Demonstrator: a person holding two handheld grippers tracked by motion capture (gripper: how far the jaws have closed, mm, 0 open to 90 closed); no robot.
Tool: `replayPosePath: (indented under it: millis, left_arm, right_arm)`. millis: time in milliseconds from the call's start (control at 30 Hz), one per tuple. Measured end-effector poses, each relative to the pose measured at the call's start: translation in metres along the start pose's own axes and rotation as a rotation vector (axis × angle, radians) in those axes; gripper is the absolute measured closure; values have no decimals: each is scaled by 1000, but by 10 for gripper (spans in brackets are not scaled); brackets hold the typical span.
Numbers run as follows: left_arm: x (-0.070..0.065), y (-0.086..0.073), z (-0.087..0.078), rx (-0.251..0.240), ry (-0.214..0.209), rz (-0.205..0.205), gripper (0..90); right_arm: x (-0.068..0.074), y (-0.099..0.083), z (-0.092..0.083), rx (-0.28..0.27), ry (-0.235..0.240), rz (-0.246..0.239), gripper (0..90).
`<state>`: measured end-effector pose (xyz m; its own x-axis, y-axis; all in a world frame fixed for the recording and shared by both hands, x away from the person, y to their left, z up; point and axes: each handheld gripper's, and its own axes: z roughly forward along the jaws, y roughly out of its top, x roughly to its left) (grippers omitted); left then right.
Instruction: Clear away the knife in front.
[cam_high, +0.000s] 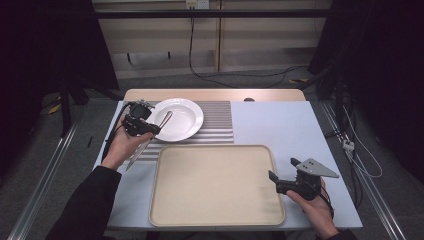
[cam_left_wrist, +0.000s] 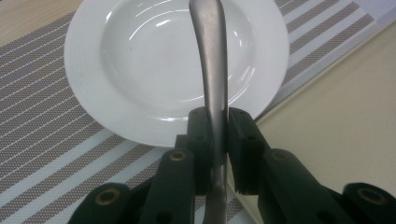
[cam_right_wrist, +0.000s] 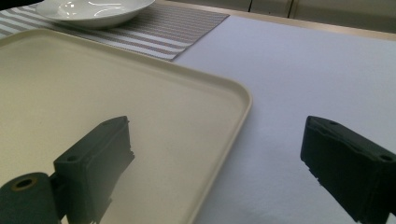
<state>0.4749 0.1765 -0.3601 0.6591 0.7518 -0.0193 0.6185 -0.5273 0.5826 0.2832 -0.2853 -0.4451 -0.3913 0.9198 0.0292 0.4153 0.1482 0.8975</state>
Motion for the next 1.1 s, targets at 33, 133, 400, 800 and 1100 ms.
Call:
replayPosePath:
  millis: [33,133,400,800,1100]
  left_arm:
    - [-1,0,-1,5,3,8,799]
    - [-6,-2,-1,-2,-12,8,799]
    - [-23,-4,-3,3,-32,15,799]
    - [-48,-7,0,22,-86,77,799]
    - [-65,-6,0,24,-102,77,799]
  right_arm:
    - [0,0,0,-1,-1,0,85]
    - [0,0,0,0,-2,1,84]
    - [-1,0,0,2,-2,1,84]
    - [0,0,0,0,-1,-2,84]
    - [1,0,-1,1,-3,-1,82]
